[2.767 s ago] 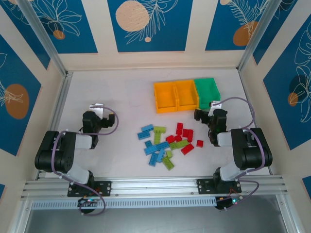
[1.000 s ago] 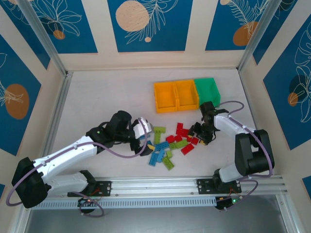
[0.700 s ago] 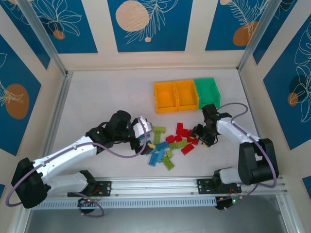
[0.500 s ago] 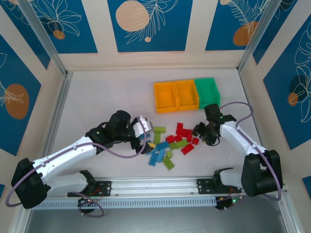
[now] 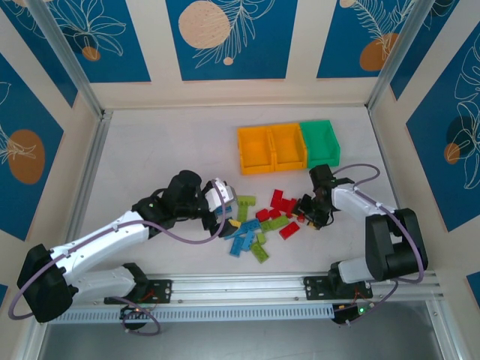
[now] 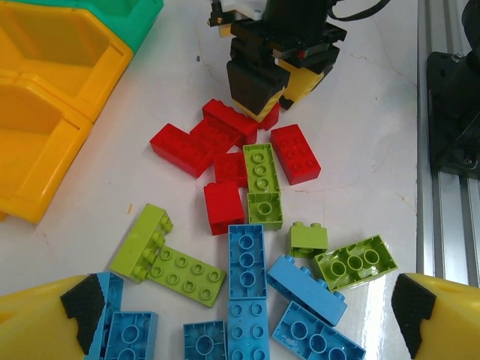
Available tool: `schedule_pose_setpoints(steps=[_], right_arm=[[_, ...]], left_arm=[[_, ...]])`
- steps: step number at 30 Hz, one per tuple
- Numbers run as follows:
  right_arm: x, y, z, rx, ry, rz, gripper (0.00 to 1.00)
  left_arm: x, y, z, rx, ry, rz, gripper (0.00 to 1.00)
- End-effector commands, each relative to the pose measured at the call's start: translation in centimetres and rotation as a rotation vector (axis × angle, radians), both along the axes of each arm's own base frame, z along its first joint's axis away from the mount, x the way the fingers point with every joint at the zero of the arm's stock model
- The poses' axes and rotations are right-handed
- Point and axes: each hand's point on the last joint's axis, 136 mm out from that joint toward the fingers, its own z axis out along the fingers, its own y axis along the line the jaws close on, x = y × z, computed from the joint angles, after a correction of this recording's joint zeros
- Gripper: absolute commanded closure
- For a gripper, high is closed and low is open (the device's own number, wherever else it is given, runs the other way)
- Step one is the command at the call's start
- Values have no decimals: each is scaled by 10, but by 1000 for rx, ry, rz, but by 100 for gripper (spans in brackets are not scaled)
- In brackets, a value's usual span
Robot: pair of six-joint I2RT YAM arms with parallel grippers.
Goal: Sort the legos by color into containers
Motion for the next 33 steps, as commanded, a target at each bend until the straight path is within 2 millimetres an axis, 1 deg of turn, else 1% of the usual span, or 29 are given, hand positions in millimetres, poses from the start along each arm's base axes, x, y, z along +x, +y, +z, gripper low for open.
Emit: schedule_pose_setpoints(steps=[1, 2, 5, 8, 10, 12, 14, 17, 19, 20, 21, 23, 24, 25, 28, 30, 31, 33], right_arm=[[-7, -1, -9, -19, 57, 4, 41], [-8, -1, -10, -22, 63, 9, 40], [-7, -2, -11, -31, 56, 7, 49], [-5, -6, -3, -52, 11, -3, 65], [-2, -10, 6, -70, -34, -11, 70], [3, -15, 20, -90, -89, -22, 71], [13, -22, 37, -112, -163, -35, 71], [45, -35, 77, -146, -333, -60, 74], [77, -47, 105, -164, -444, -77, 74], [91, -54, 114, -172, -473, -87, 74], [110, -63, 124, -181, -508, -100, 74], [147, -73, 134, -168, -536, -105, 74], [166, -75, 133, -153, -536, -95, 74], [186, -76, 139, -135, -543, -91, 74], [230, -72, 124, -79, -492, -81, 74], [254, -73, 117, -68, -472, -84, 75], [263, -74, 113, -68, -455, -88, 74], [277, -77, 108, -73, -433, -92, 69]], left_arm=[[-1, 1, 0, -7, -9, 7, 0], [0, 1, 0, -7, -11, 11, 0], [2, 1, 0, -10, -18, 17, 0], [1, 0, 1, -20, -15, 20, 0], [0, 0, 1, -27, -10, 17, 0], [0, -1, 1, -31, -7, 20, 0], [0, -3, 5, -47, -8, 18, 0], [2, -8, 13, -84, -17, 24, 0], [7, -12, 19, -110, -27, 42, 0], [9, -13, 21, -116, -27, 51, 0], [12, -14, 22, -119, -29, 64, 0], [16, -15, 23, -113, -29, 87, 0], [18, -15, 23, -107, -29, 100, 0], [20, -13, 21, -98, -27, 117, 0], [24, -8, 17, -66, -14, 166, 0], [27, -4, 16, -62, 11, 212, 0], [28, -2, 14, -62, 28, 240, 0], [32, 3, 12, -60, 62, 302, 0]])
